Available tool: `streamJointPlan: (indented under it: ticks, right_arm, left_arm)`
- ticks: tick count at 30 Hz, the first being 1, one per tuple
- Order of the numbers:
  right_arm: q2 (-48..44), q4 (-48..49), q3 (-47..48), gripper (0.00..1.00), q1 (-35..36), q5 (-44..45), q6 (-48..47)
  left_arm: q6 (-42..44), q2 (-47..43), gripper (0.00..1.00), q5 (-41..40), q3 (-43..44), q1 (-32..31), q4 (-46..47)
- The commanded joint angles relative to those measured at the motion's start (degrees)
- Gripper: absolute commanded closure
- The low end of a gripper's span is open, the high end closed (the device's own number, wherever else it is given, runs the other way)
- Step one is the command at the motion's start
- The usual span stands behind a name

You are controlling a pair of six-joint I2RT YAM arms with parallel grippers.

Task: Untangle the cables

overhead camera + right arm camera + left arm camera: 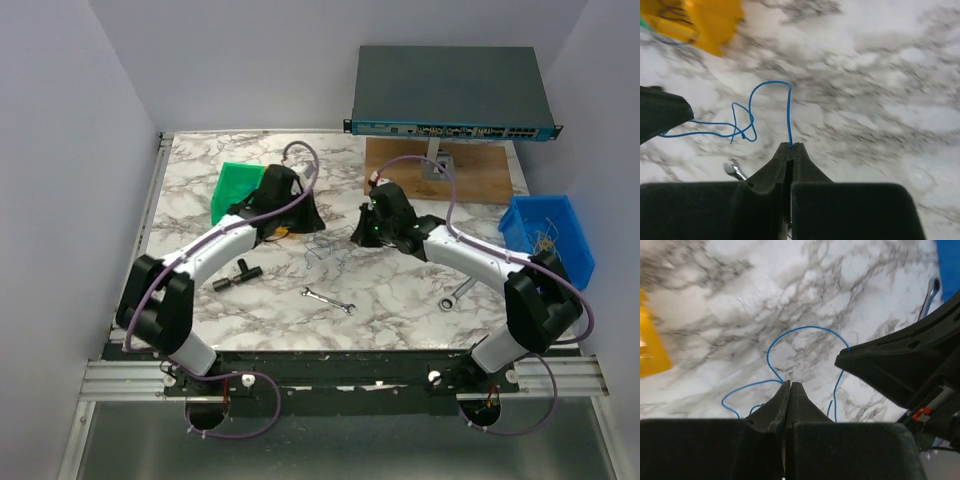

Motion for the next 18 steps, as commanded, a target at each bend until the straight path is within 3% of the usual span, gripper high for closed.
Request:
streamJointPlan:
  ticks: [1,4,10,18]
  right_arm:
    - [4.1,-0.3,9.9,0.99,2.6,-0.5,-1.4]
    - [6.0,-0.1,14.0,0.99,3.0,-1.2,-1.8]
    - [13.5,-1.4,27.0,0.99,4.9,-2.9,-3.1]
    - [29.0,-3.2,49.0,0.99,6.1,-4.8,-4.3]
  left_arm:
    - [2.2,-7.9,1.0,1.3,-1.3,5.0,-3.7]
    - [3.7,-11.2,1.0,-0.9,-1.4,6.8,-5.7]
    - [2.1,-14.3,1.0,0.2,1.3,16.5,-6.8]
    - [0.9,-9.8,1.0,1.1,8.5,26.0,-6.4]
